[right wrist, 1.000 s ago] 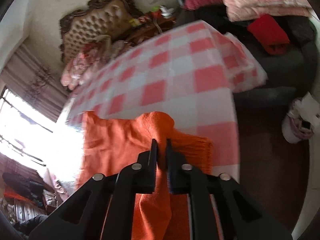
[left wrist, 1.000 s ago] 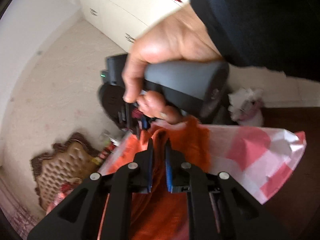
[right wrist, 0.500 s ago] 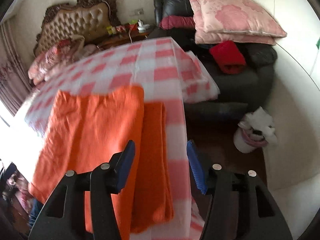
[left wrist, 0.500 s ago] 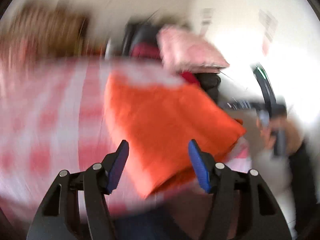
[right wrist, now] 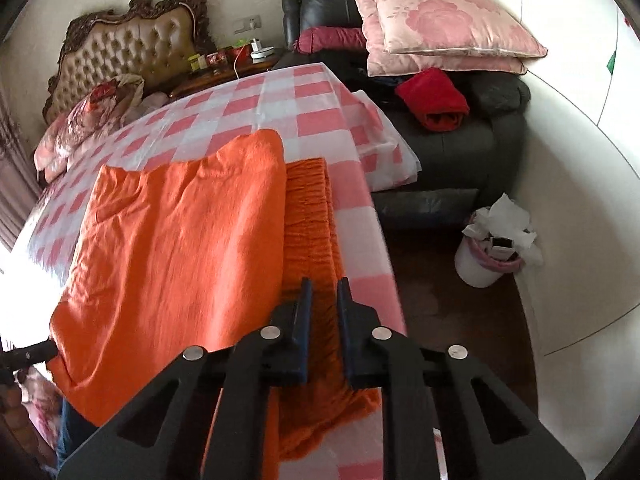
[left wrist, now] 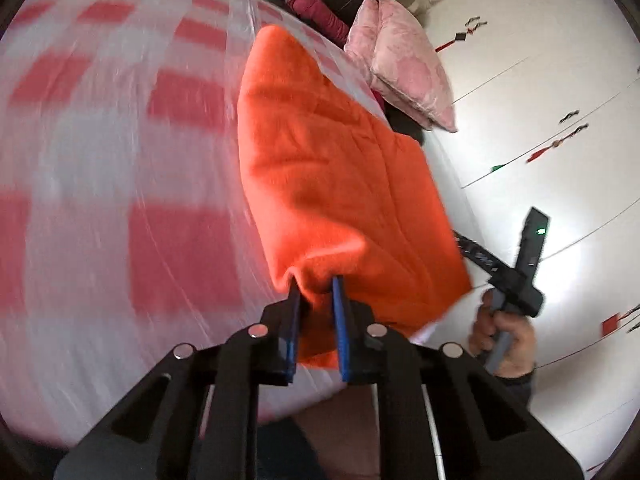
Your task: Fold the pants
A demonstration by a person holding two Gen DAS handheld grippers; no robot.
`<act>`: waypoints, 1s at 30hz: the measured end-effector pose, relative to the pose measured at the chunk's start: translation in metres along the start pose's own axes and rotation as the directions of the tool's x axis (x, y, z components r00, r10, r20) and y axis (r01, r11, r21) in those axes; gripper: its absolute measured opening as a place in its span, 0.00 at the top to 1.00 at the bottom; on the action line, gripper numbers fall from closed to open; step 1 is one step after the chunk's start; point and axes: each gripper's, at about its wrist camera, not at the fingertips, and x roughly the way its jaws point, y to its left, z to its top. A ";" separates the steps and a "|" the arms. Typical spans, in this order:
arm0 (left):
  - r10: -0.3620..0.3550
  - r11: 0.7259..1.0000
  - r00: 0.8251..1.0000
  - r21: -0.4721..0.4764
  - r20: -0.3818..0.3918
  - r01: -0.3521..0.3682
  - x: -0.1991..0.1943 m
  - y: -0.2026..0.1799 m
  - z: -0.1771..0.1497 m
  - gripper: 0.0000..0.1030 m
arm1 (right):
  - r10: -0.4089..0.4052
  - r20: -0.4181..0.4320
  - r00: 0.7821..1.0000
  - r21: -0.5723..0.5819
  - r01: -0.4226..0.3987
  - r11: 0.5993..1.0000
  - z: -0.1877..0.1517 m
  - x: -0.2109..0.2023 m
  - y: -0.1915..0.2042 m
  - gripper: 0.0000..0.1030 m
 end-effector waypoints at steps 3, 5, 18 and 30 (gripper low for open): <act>0.051 0.998 0.998 0.028 0.021 -0.051 -0.003 0.008 0.010 0.86 | -0.003 0.022 1.000 -0.013 0.003 1.000 0.004 0.007 0.010 0.85; 0.067 0.997 0.997 0.038 0.038 -0.068 -0.007 0.008 0.012 0.86 | -0.009 0.034 0.999 0.001 0.009 1.000 0.004 0.008 0.011 0.85; 0.353 0.797 0.872 0.380 0.338 -0.470 -0.005 -0.076 -0.029 0.39 | -0.281 0.221 0.934 -0.131 0.314 0.940 -0.039 -0.033 0.084 0.34; 0.401 0.757 0.837 0.379 0.373 -0.532 -0.020 -0.086 -0.053 0.11 | -0.307 0.193 0.932 -0.012 0.315 0.949 -0.063 -0.048 0.084 0.29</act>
